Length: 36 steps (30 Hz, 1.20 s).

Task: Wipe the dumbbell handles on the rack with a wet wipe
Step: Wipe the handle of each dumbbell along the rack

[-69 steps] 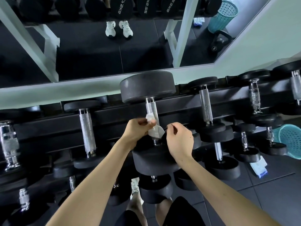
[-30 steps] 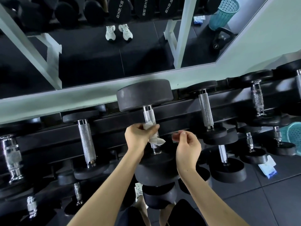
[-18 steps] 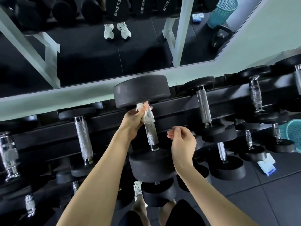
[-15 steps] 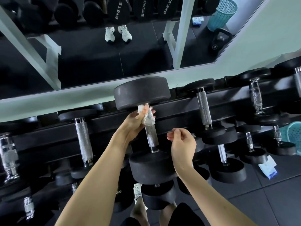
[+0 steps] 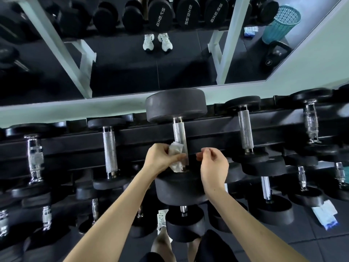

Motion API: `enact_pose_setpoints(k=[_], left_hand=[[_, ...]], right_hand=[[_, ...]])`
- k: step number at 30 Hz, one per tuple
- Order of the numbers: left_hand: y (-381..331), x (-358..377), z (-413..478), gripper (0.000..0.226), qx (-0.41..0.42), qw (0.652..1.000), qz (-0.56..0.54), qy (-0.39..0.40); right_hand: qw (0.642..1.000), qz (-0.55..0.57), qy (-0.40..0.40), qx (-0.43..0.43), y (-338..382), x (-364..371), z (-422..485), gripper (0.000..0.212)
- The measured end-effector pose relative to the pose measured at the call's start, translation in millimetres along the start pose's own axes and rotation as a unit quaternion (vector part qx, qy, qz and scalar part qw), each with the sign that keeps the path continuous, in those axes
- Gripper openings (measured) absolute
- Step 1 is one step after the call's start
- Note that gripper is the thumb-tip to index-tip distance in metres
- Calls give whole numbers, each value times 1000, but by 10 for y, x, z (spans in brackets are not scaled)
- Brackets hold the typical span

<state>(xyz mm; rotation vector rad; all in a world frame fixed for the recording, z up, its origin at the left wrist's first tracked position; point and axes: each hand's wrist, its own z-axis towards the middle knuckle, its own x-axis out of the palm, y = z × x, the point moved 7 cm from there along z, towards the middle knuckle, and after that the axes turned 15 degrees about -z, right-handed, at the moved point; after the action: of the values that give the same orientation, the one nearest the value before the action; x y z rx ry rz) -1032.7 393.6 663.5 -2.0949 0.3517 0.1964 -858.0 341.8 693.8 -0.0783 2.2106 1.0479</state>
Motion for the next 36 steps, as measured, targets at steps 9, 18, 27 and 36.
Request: enact_pose_setpoints(k=[9,18,27,36], left_hand=[[28,-386,-467,30,-120,908,-401,14],[356,-1166,-545,36,-160,920,-349,73],[245,-2505,-235,13,45,988,-79,-121],[-111,-2403,222,32,177,980,81,-30]], right_hand=[[936,-132,181,-270,699,485,-713,29],[957,-98,185,-202,861,1379,-954,26],[952,-181,122,-216,1071,2188,-1073,31],[996,-28,6,-89,928,2285,-1057,29]])
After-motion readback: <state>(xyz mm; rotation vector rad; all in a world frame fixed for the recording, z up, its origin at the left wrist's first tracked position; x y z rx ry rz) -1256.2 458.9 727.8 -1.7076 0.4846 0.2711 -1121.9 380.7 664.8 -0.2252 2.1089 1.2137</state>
